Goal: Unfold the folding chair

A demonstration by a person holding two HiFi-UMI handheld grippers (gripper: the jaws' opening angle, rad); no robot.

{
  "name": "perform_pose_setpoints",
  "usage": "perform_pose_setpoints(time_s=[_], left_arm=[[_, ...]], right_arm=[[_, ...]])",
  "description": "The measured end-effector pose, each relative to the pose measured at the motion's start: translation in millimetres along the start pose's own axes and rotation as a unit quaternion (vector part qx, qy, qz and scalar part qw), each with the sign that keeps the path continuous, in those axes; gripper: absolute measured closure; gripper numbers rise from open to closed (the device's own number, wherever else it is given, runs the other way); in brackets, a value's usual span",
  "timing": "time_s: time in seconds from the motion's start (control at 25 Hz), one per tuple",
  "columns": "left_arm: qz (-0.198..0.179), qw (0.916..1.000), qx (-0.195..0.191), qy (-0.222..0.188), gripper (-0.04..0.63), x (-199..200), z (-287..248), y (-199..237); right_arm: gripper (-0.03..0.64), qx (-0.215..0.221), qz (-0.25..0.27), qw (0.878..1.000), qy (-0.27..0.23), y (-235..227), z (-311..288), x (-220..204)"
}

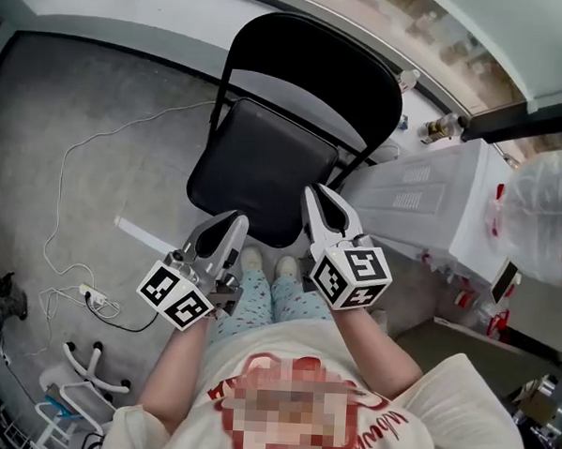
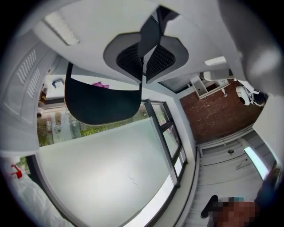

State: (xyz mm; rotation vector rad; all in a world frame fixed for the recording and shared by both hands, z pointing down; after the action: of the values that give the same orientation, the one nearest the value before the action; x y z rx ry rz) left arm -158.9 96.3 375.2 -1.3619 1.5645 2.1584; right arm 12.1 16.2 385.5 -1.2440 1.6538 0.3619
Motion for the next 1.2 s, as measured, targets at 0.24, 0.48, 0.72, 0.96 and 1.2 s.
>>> perform_pose_setpoints(time_s=[0.24, 0.48, 0.72, 0.96, 1.2], left_arm=[[-0.039, 0.9988, -0.029, 0.007, 0.589, 34, -16, -34], [-0.067, 0.9961, -0.055, 0.011, 0.589, 54, -25, -58], [-0.074, 0.9947, -0.068, 0.021, 0.590, 52, -26, -69], [-0.079, 0.9937, -0.075, 0.027, 0.590, 44, -22, -84], [-0.101, 0.9922, -0.070, 0.019, 0.589, 37, -13, -105]], right_arm=[[0.594, 0.025, 0.015, 0.998, -0.051, 23, 17, 39], [0.594, 0.038, 0.027, 0.996, -0.081, 41, 36, 53], [0.594, 0.029, 0.036, 0.993, -0.108, 48, 54, 55], [0.594, 0.018, 0.032, 0.992, -0.118, 44, 69, 49], [0.594, 0.010, 0.031, 0.990, -0.138, 43, 88, 47]])
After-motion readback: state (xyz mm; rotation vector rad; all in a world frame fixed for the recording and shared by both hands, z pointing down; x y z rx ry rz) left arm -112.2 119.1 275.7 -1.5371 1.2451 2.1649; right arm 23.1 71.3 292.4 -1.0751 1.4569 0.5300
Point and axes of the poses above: the fingertips, and each gripper's own axes: z backward along the fingers, y to its left, x out of its top, the point moved 6 cm from there along z, backward along the fingers, and after that the axes turned 6 degrees about -x, right-handed, at the moved point
